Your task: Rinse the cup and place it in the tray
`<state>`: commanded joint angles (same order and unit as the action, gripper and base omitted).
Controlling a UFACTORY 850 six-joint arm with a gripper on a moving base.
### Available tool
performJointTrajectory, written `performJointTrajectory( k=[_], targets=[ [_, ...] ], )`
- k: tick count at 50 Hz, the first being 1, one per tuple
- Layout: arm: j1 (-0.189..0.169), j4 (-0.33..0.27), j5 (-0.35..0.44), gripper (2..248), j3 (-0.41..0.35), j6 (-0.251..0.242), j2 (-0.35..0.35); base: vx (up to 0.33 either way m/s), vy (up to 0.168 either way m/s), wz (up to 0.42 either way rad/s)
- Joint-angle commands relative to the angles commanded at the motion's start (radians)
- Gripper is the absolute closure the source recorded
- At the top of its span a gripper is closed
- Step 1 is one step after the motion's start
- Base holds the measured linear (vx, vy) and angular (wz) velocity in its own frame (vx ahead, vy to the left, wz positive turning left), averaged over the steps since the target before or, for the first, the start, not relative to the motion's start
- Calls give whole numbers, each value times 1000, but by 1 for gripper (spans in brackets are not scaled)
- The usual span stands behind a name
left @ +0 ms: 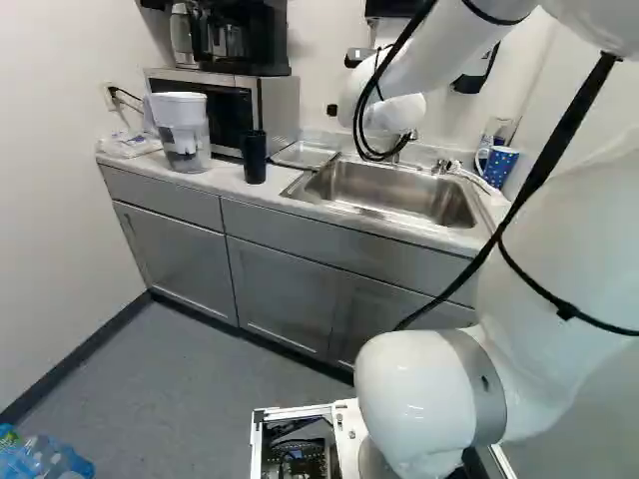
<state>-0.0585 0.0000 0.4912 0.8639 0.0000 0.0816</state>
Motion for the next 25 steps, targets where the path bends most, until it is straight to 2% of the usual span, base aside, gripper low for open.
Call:
performJointTrajectory(
  k=[25],
  targets=[
    [-49,0,-7,3,139,0,-95,0,0,0]
  ],
)
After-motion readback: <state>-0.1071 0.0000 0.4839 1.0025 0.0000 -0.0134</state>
